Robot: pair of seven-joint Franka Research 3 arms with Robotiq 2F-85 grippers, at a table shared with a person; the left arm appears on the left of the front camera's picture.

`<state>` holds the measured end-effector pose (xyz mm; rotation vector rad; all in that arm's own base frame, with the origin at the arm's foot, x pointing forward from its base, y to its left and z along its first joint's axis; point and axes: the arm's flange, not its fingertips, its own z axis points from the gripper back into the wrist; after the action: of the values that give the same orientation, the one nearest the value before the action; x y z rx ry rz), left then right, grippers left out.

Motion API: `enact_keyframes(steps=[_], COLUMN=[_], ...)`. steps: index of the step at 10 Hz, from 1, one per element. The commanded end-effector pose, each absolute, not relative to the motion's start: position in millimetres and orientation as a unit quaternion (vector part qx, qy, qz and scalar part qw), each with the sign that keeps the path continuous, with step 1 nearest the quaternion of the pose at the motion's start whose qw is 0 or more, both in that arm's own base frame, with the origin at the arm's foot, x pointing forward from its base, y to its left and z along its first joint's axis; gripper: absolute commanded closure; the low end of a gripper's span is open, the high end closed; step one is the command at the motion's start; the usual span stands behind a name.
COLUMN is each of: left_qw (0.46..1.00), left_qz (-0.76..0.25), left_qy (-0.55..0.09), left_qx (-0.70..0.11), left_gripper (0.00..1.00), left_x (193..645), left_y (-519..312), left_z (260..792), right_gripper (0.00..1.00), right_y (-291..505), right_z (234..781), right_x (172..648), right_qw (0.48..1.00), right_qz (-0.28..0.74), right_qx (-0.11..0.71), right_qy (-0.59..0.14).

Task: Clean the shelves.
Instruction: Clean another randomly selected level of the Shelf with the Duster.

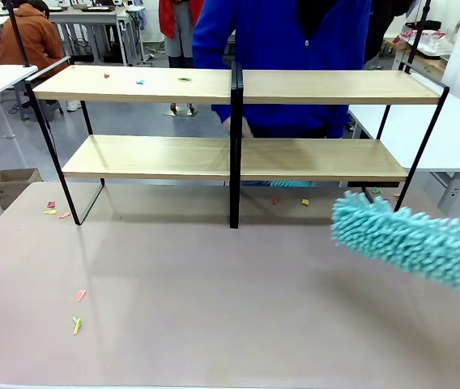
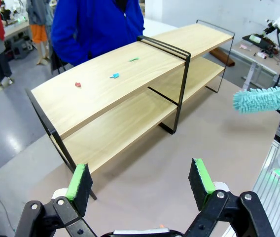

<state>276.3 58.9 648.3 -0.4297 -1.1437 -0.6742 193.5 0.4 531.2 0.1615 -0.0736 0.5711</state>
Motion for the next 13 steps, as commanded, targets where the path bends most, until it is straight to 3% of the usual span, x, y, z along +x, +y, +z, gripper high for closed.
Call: enact_keyframes(steps=[1, 2, 5, 9, 13], left_qw=[0.765, 0.765, 0.765, 0.765, 0.765], left_qz=[-0.310, -0.310, -0.310, -0.310, -0.310], left_qy=[-0.528, -0.528, -0.528, -0.528, -0.528], left_qx=[-0.199, -0.199, -0.199, -0.199, -0.199], left_gripper=[0.00, 0.00, 0.00, 0.00, 0.00], left_x=[277, 277, 277, 277, 277], left_y=[59, 59, 59, 59, 59], left_z=[649, 649, 649, 649, 649], right_gripper=[0.88, 0.88, 0.88, 0.88, 0.88], right_y=[30, 0, 81, 136, 159], right_z=[510, 531, 500, 463, 414], right_x=[201, 193, 250, 338, 395], right_qw=[0.954, 0.956, 0.950, 0.969, 0.971], right_qz=[0.293, 0.281, 0.310, 0.226, 0.170], right_qx=[0.054, 0.080, 0.035, 0.098, 0.162], right_qy=[-0.027, -0.036, 0.010, -0.015, -0.044])
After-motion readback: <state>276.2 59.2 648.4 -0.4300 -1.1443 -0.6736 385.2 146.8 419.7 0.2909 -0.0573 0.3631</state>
